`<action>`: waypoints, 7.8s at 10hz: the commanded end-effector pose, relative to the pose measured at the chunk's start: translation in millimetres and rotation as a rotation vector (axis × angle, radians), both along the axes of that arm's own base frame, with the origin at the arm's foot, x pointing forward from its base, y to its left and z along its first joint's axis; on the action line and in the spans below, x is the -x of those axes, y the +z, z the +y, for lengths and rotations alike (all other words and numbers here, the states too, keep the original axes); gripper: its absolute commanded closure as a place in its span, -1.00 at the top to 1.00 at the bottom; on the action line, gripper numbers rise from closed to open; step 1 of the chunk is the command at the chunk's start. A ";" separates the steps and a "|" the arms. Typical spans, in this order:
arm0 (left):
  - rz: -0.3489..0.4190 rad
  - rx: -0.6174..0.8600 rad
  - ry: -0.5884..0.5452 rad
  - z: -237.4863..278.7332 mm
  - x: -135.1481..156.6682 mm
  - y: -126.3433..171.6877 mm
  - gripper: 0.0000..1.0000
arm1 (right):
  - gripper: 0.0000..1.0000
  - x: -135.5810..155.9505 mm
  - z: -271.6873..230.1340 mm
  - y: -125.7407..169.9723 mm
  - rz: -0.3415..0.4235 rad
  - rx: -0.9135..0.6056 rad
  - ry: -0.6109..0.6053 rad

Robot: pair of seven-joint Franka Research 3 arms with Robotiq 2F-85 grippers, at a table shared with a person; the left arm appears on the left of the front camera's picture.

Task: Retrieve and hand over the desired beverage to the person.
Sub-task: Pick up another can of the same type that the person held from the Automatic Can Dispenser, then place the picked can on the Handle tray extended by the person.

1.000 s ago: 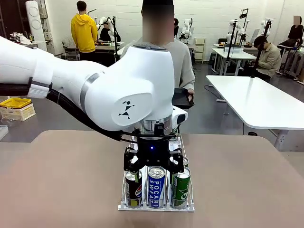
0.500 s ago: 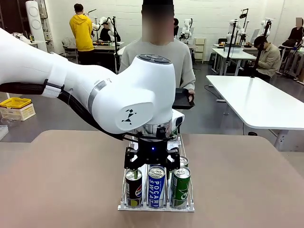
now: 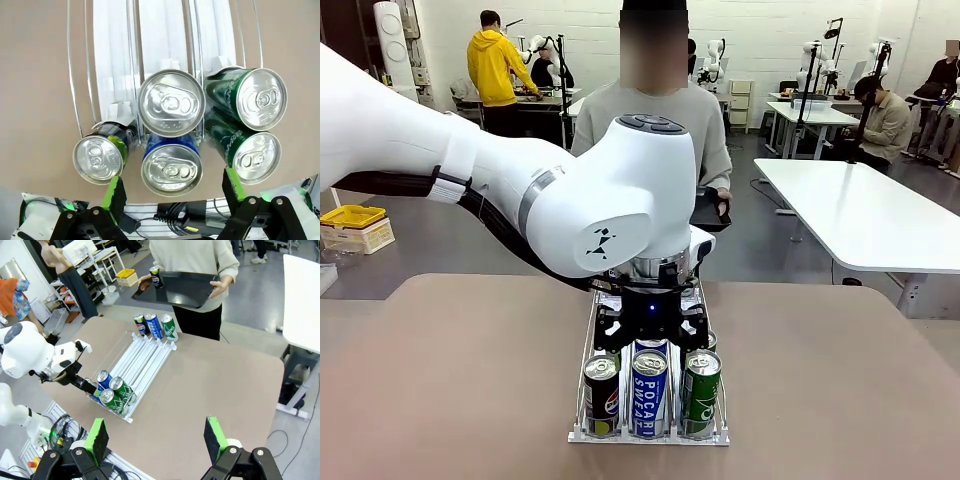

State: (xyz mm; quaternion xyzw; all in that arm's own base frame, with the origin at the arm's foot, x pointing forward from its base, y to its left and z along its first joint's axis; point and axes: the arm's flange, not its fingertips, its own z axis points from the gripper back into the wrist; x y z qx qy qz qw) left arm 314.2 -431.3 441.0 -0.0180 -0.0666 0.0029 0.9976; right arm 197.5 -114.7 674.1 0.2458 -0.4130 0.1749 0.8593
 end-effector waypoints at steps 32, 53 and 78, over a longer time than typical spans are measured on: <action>-0.024 0.034 -0.023 8.6 -7.1 -23.6 -0.08 | 1.00 -0.7 1.3 -0.9 -0.001 -0.008 0.013; -0.133 -0.018 -0.069 7.5 -79.9 251.2 -0.92 | 1.00 -0.7 1.3 -0.9 -0.001 -0.008 0.013; -0.091 0.006 -0.101 5.7 -239.2 229.8 0.16 | 1.00 -0.7 1.3 -0.9 -0.001 -0.008 0.013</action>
